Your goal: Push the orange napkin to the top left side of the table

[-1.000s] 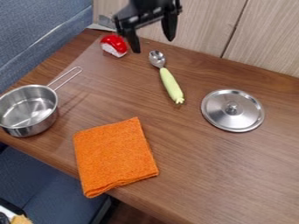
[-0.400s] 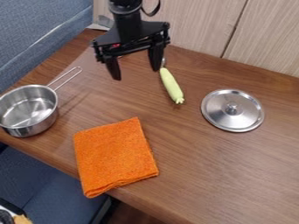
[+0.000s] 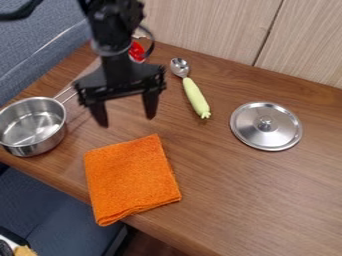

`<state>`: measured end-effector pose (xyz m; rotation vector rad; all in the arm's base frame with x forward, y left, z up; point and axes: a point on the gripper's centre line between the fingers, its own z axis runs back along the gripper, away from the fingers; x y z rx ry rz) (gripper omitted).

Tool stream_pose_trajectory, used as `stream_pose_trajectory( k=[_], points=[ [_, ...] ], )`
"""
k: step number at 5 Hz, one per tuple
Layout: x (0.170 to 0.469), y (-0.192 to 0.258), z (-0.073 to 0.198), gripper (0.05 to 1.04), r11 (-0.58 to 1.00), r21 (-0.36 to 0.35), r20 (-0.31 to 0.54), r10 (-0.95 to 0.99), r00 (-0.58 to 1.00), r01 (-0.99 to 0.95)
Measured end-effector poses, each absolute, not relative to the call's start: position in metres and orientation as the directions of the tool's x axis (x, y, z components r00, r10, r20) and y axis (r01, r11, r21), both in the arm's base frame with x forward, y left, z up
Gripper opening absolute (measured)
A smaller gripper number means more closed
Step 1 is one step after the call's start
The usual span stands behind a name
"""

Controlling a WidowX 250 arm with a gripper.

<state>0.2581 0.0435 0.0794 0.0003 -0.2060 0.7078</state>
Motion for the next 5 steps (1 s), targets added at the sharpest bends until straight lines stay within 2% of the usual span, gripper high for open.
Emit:
stream_pose_trajectory(
  k=[1, 2, 5],
  points=[
    [0.240, 0.057, 0.062, 1.000, 0.763, -0.012, 0.170, 0.639, 0.750, -0.647],
    [0.223, 0.060, 0.045, 1.000, 0.765, 0.010, 0.113, 0.639, 0.761, -0.644],
    [0.222, 0.035, 0.024, 1.000, 0.827, 0.023, 0.089, 0.558, 0.825, -0.562]
  ],
)
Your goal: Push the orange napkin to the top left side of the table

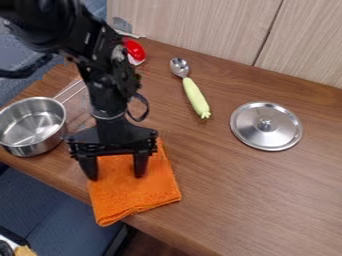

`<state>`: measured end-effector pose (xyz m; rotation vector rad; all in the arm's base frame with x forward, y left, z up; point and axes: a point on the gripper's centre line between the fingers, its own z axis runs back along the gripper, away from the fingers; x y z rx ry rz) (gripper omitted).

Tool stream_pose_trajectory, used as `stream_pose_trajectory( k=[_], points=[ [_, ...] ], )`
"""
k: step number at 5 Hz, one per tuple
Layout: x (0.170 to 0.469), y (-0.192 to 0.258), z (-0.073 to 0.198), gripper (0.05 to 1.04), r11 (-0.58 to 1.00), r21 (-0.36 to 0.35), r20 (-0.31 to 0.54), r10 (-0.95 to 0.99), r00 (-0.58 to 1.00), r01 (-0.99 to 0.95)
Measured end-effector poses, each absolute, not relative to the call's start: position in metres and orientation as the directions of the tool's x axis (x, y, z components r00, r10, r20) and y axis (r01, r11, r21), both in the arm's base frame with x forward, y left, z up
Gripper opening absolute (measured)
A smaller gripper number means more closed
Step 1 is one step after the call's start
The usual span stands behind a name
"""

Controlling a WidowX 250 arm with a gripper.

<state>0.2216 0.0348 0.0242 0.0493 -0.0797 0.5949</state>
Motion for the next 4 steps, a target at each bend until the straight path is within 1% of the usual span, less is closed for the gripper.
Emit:
stream_pose_trajectory(
  k=[3, 4],
  points=[
    [0.263, 0.041, 0.019, 1.001, 0.791, 0.018, 0.092, 0.608, 0.789, -0.612],
    [0.283, 0.046, 0.020, 1.001, 0.766, 0.014, 0.094, 0.639, 0.764, -0.643]
  ],
)
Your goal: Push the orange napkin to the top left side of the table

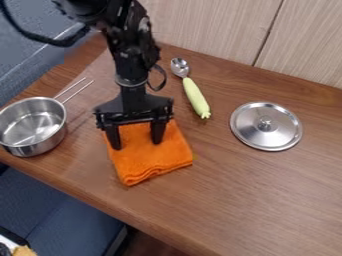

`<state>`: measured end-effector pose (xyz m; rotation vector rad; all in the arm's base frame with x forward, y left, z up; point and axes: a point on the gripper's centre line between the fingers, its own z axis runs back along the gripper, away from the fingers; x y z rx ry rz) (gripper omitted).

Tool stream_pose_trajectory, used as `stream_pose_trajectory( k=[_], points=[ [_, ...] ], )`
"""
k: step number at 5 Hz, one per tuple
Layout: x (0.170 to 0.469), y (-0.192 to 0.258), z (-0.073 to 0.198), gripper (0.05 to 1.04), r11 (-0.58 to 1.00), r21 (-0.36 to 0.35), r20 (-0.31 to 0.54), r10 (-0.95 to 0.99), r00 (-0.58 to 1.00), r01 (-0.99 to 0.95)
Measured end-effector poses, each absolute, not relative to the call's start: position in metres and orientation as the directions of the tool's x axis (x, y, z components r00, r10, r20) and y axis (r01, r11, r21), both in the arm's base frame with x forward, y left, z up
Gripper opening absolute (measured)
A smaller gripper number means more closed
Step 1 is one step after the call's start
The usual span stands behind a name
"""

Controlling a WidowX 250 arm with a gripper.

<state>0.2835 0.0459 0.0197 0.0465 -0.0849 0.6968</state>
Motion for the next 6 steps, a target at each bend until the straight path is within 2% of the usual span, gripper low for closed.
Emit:
stream_pose_trajectory(
  k=[3, 6],
  points=[
    [0.352, 0.067, 0.025, 1.000, 0.672, -0.030, 0.137, 0.736, 0.663, -0.740],
    [0.374, 0.084, 0.037, 0.999, 0.635, -0.049, 0.172, 0.766, 0.620, -0.771]
  ],
)
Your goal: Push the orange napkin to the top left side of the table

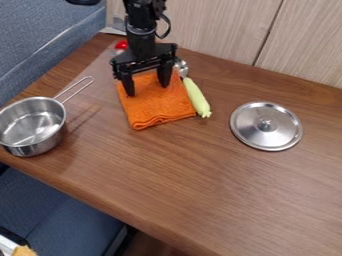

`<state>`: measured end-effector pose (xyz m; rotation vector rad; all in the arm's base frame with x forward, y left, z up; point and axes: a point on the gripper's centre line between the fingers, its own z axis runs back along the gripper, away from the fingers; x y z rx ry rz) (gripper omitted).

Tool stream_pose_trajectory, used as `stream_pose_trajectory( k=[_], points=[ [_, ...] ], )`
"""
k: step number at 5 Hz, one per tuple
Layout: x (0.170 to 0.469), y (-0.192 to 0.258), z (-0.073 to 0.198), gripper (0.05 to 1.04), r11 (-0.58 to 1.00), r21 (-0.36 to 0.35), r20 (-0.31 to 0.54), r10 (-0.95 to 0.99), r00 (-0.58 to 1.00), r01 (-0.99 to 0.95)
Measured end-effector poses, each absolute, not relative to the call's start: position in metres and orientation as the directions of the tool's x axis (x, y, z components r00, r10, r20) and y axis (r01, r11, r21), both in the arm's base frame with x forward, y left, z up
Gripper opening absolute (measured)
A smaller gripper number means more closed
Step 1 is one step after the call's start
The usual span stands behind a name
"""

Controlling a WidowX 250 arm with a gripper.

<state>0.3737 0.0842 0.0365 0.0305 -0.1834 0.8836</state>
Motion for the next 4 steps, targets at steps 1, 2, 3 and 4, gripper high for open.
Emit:
stream_pose_trajectory(
  k=[1, 2, 3, 4],
  points=[
    [0.372, 0.082, 0.036, 0.999, 0.636, -0.044, 0.158, 0.766, 0.623, -0.771],
    [0.371, 0.076, 0.041, 0.999, 0.642, -0.053, 0.142, 0.763, 0.631, -0.765],
    [0.376, 0.070, 0.084, 0.999, 0.642, -0.138, 0.195, 0.764, 0.615, -0.754],
    [0.376, 0.071, 0.128, 0.999, 0.630, -0.240, 0.250, 0.775, 0.580, -0.739]
  ],
)
